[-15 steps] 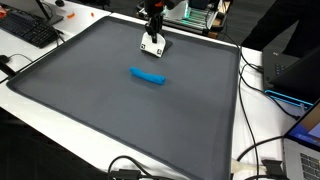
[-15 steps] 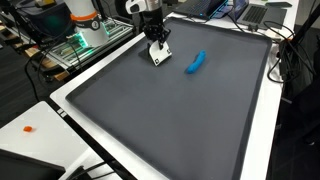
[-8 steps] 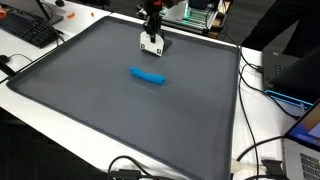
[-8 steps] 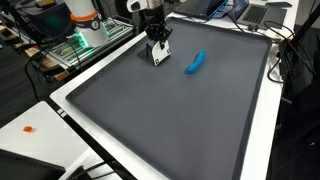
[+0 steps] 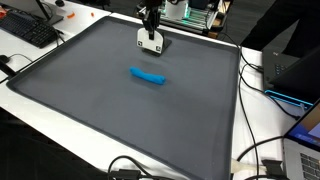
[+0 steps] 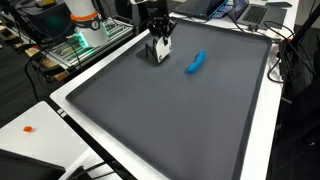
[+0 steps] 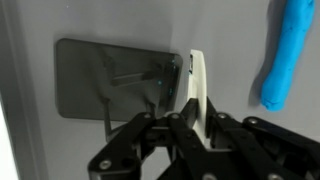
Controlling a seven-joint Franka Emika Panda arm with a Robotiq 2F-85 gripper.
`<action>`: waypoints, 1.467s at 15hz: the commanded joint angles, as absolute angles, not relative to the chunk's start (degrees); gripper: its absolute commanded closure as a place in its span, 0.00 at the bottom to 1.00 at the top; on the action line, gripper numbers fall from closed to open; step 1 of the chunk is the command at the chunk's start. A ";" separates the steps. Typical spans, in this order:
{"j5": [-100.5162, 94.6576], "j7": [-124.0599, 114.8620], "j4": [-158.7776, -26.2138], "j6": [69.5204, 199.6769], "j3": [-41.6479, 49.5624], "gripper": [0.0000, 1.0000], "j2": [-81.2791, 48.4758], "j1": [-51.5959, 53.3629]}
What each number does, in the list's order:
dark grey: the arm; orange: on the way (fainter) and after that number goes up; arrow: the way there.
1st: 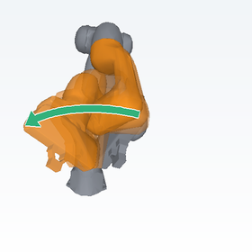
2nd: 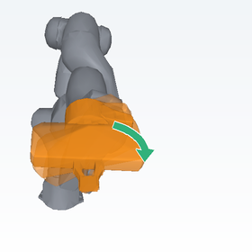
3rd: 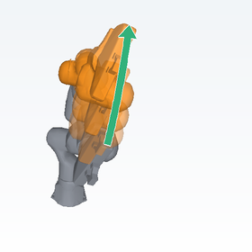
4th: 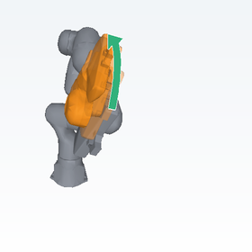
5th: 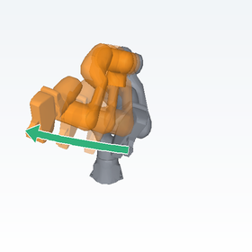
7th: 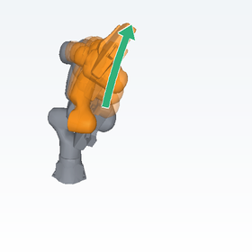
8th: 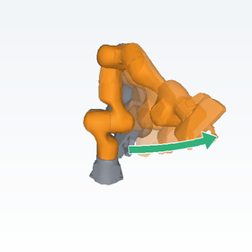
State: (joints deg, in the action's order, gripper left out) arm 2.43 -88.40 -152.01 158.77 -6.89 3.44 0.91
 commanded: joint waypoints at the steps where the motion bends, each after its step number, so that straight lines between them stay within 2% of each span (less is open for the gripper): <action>1: 1.82 -85.11 -147.62 151.59 -7.11 0.98 6.09 2.56; 8: 1.70 -67.64 -130.50 134.99 -8.92 0.98 1.05 6.55; 22: -3.96 -31.92 -109.05 120.34 -7.40 0.98 -16.86 9.72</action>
